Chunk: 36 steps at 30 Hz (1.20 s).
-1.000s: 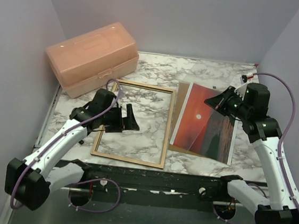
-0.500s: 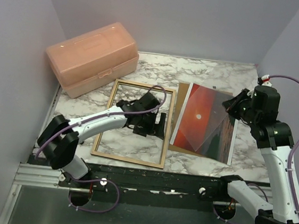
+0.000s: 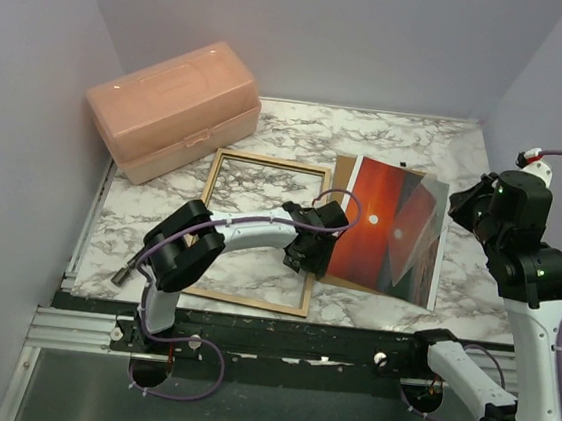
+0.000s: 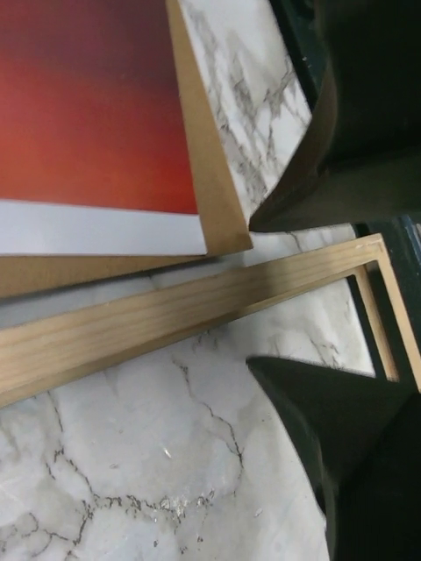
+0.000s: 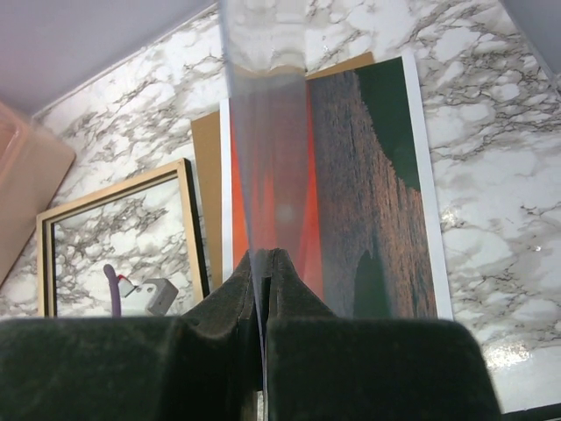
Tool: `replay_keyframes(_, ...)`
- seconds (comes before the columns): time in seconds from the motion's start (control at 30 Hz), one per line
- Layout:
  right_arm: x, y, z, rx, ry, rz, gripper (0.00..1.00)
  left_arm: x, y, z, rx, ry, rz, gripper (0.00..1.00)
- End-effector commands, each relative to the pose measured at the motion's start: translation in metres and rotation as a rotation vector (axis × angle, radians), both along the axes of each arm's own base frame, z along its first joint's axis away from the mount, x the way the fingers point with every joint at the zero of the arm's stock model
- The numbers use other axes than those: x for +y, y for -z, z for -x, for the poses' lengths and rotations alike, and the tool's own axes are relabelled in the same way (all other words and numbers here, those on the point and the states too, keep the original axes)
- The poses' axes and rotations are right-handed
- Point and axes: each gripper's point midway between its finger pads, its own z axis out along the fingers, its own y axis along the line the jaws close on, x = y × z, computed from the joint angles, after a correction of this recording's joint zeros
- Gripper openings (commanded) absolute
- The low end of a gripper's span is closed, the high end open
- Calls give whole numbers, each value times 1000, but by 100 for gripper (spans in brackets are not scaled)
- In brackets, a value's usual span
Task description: Put the photo into the frame
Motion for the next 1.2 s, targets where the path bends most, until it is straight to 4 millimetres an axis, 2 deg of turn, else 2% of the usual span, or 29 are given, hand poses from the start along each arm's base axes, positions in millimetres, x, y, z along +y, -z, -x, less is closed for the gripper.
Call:
replay_keyframes(0.0,-10,-9,5,-20,34,37,0,8,13,-7,-40,-23,-89,51)
replay_keyframes(0.1,-10,-5,4,-10,30,43,0,7,20,-5,-31,-22,-104,41)
replay_keyframes(0.23,-9,-4,3,-8,23,43,0,8,19,-5,-34,-19,-117,20)
replay_keyframes(0.33,-7,-7,4,-16,15,38,0,7,7,-5,-43,-29,-96,5)
replay_keyframes(0.4,-7,-9,4,-21,14,37,0,6,-6,-6,-58,-40,-68,0)
replay_keyframes(0.63,-4,-15,5,-24,1,27,0,-11,-66,-12,-115,-53,71,0)
replay_keyframes(0.8,-3,-18,6,-26,-4,22,0,-34,-86,-8,-113,-36,140,0)
replay_keyframes(1.17,-8,-25,9,-25,9,43,0,-93,-76,-6,-17,-75,244,0)
